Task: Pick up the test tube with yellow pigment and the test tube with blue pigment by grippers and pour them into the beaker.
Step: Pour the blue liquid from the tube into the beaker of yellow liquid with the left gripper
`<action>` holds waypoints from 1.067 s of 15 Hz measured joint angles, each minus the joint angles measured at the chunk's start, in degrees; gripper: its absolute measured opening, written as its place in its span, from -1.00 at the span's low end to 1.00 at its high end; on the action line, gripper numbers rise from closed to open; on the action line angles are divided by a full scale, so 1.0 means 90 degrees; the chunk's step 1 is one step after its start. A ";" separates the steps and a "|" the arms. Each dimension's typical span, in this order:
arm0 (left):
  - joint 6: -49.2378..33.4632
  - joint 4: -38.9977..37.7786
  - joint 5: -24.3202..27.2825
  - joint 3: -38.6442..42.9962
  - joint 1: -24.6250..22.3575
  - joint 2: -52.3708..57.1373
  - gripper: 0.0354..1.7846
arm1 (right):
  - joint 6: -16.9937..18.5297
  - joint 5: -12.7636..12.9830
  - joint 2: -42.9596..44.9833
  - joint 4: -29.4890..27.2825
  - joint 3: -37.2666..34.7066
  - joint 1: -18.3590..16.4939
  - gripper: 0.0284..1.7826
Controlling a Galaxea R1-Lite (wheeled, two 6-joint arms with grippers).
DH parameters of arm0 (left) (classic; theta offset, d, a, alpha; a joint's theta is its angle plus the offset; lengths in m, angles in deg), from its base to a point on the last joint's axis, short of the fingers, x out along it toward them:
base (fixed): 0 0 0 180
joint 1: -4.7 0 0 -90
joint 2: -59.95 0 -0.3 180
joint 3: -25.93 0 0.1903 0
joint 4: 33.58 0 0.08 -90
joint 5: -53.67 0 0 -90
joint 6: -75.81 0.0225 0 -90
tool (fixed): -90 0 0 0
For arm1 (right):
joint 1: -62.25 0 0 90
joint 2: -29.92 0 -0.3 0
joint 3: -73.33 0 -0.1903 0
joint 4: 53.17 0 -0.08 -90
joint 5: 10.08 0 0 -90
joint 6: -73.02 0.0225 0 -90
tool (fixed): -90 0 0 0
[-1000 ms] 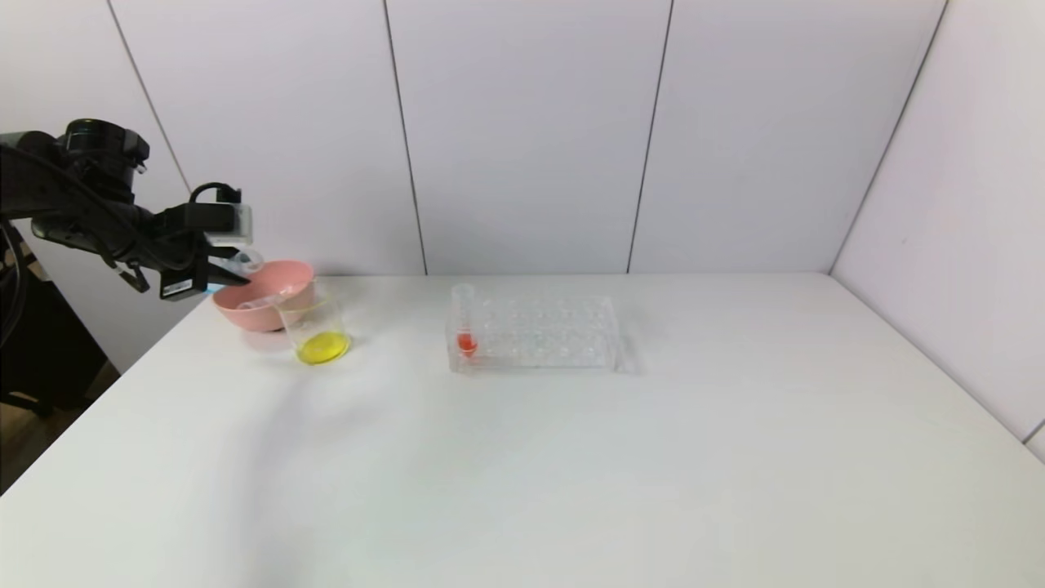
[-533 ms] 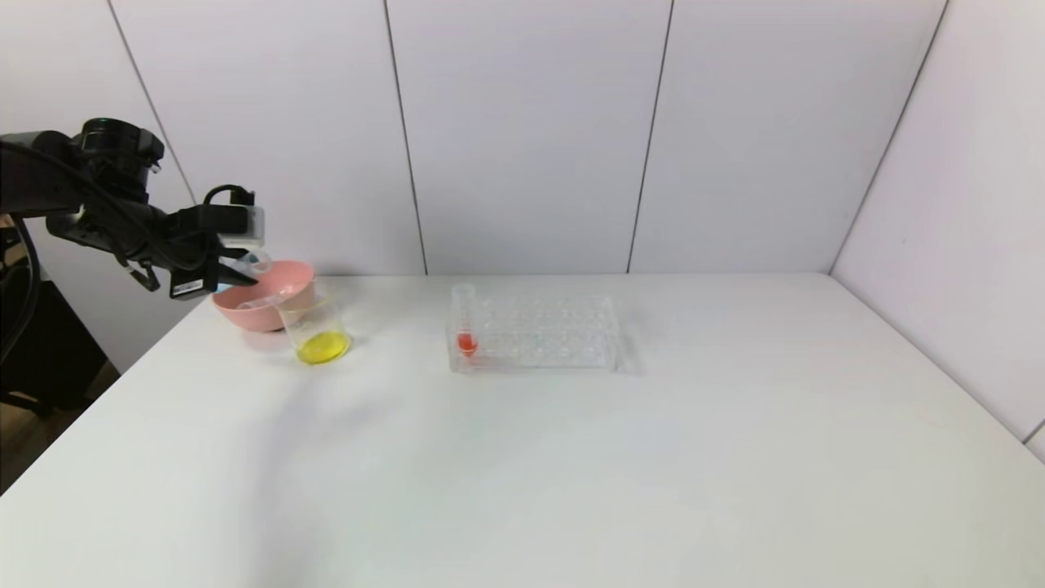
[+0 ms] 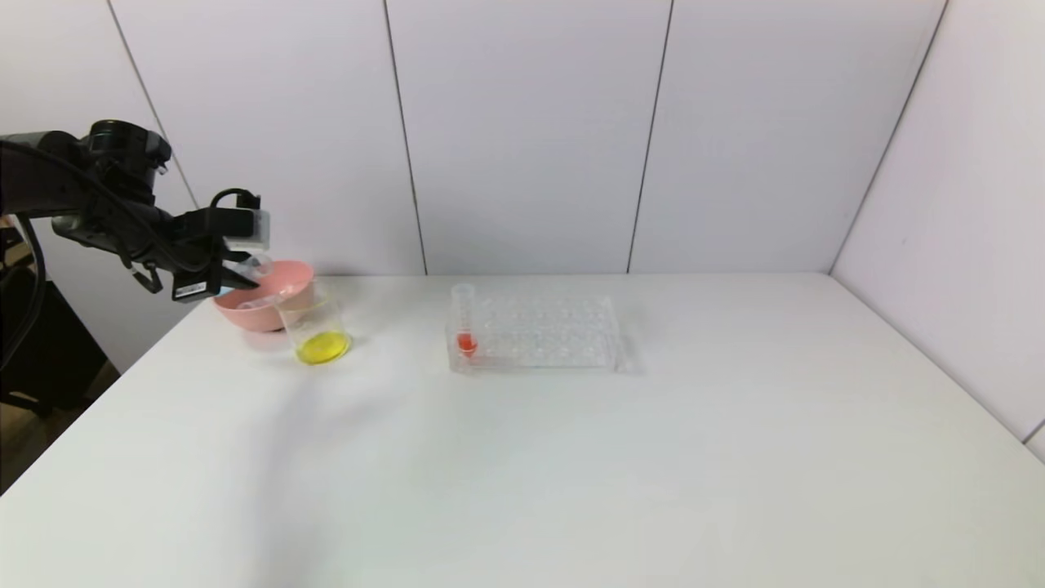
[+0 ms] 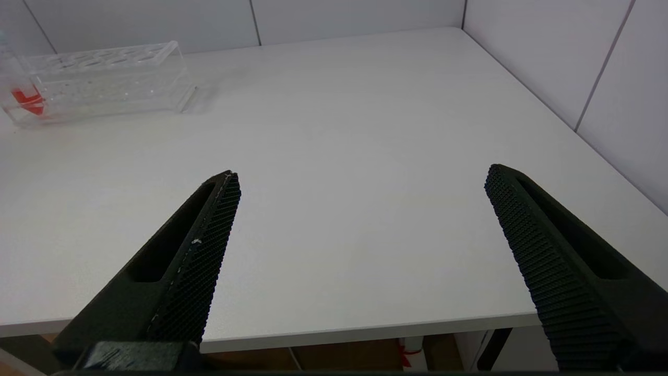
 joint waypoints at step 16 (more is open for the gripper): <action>0.0860 -0.0102 -0.0876 -0.0102 0.0278 0.0000 -0.54 | 0.0001 0.0003 0.0000 0.0000 0.0000 0.0000 0.92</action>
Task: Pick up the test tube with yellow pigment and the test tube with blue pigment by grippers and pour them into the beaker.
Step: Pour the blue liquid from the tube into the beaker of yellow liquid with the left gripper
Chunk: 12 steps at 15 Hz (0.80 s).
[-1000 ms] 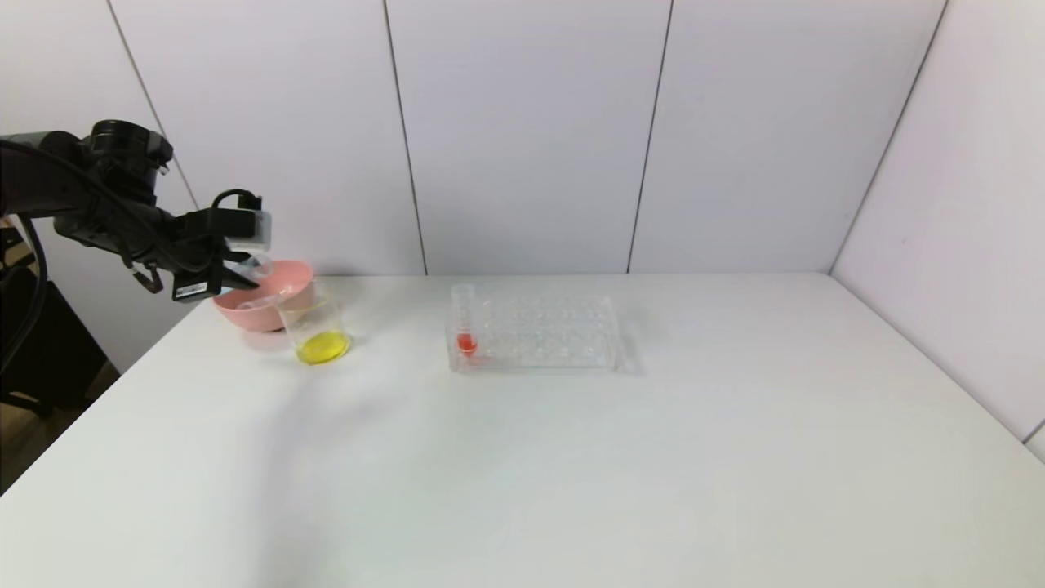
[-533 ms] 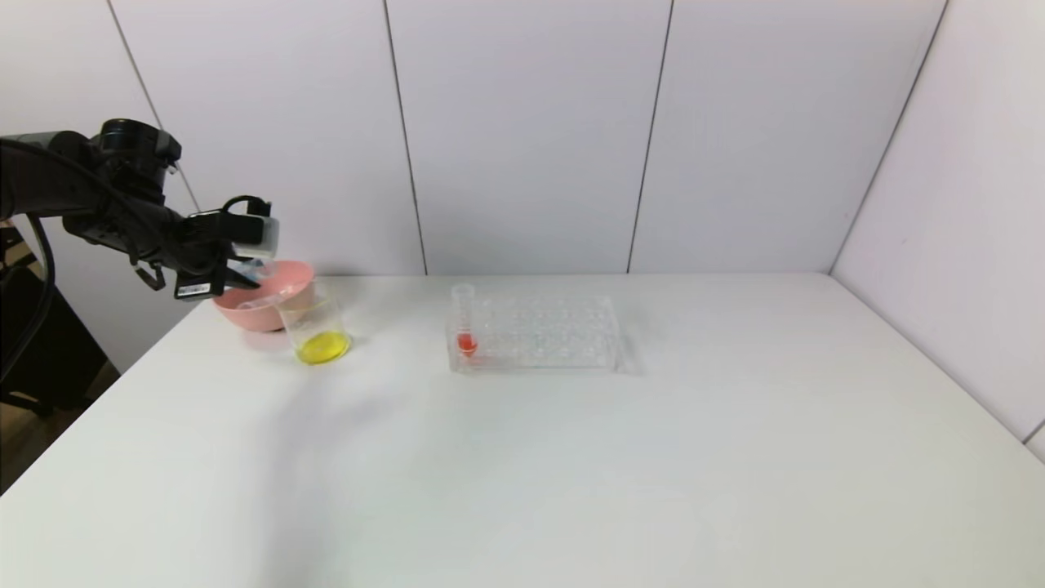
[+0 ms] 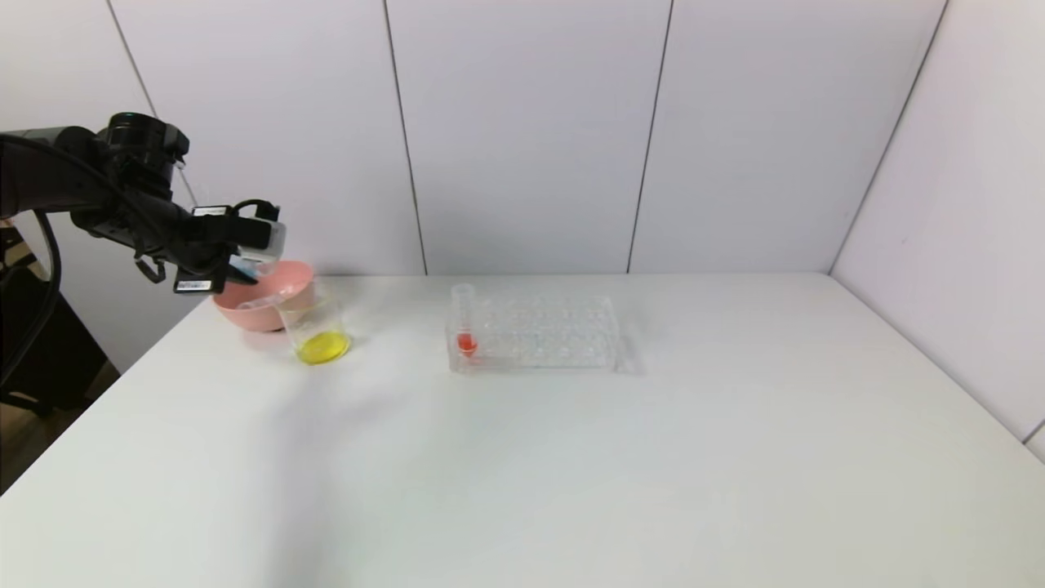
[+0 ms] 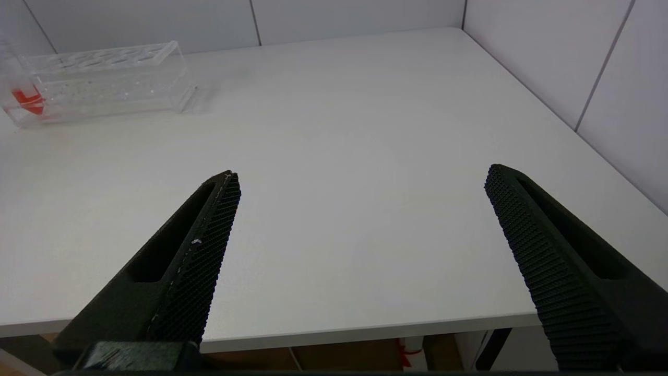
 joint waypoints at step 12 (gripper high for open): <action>0.0493 0.0001 -0.0358 0.0004 0.0215 0.0141 -0.54 | 0.0000 0.0000 0.0000 -0.0003 0.0000 0.0000 0.92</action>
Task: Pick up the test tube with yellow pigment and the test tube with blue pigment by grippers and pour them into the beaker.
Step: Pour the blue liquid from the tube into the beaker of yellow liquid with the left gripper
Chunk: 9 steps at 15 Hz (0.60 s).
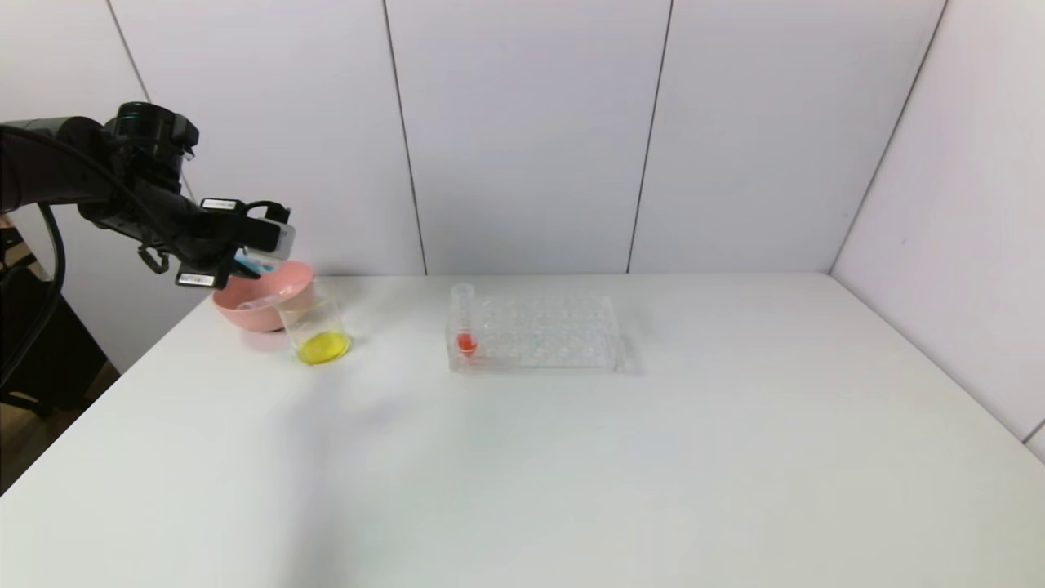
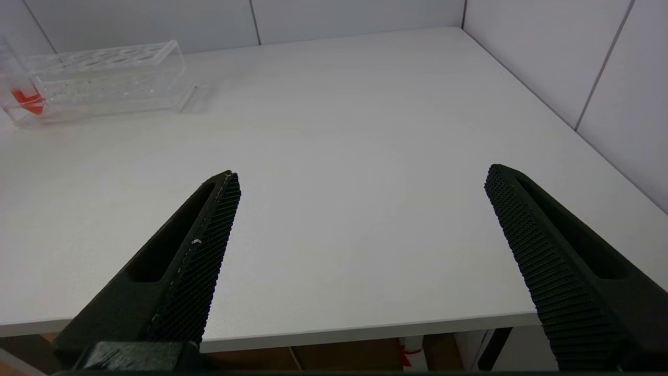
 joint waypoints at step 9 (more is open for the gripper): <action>0.0102 -0.0019 -0.0287 0.0000 0.0126 0.0005 -0.54 | -0.0001 0.0000 0.0000 0.0003 0.0000 0.0000 0.92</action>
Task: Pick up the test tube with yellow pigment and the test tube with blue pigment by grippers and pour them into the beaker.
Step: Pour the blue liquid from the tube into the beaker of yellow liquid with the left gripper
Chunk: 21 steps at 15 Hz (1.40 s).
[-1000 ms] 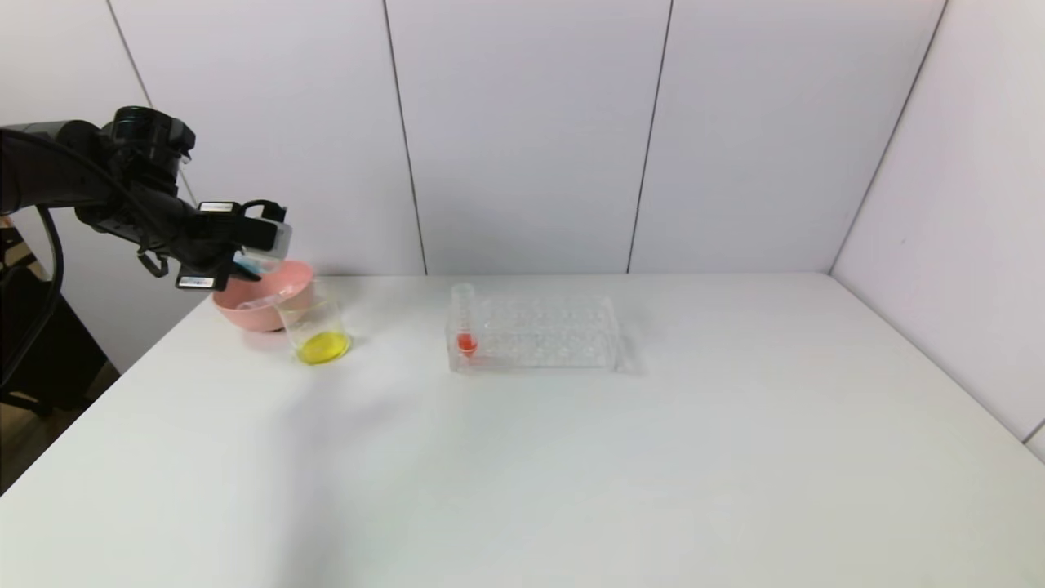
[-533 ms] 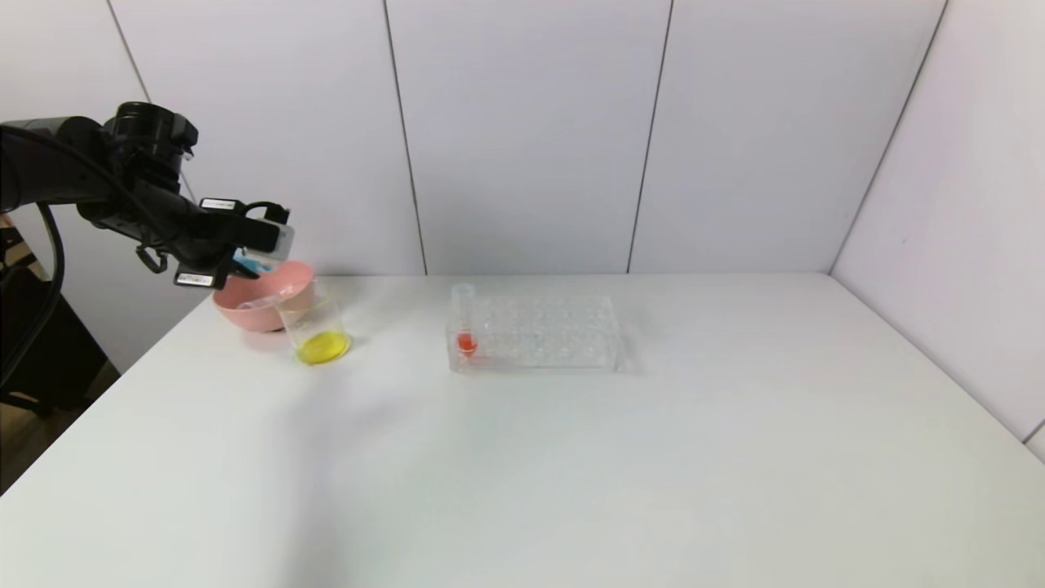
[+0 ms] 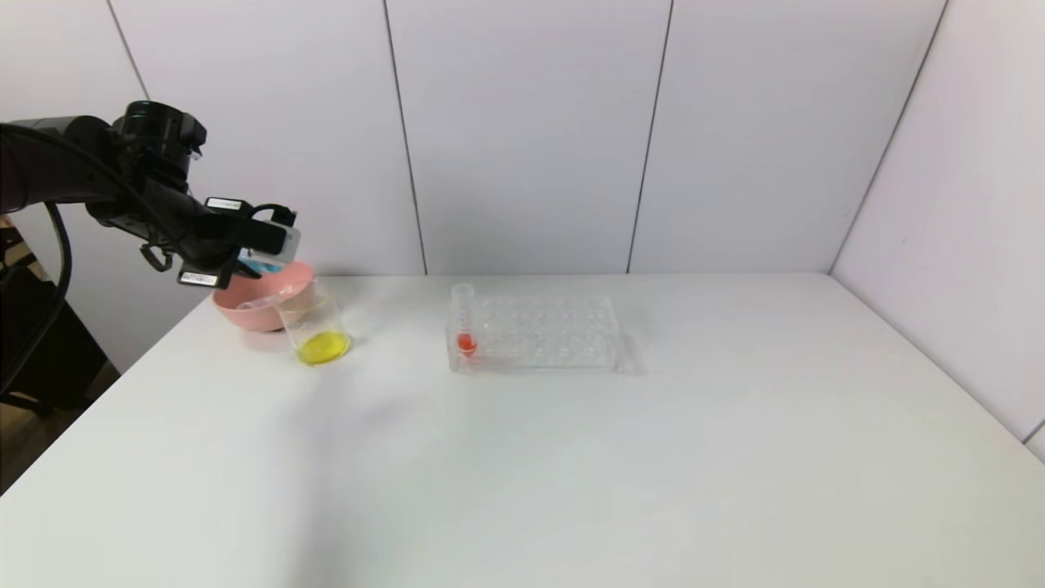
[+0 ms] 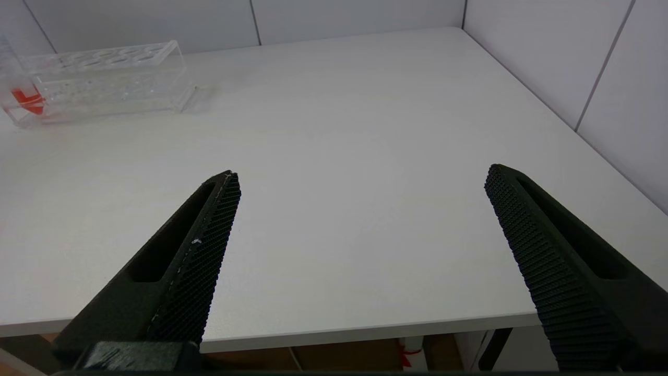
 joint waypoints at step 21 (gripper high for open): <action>0.0015 -0.0156 -0.0610 0.0000 0.0287 -0.0056 -0.54 | 0.0001 -0.0003 0.0000 -0.0003 0.0000 0.0000 0.92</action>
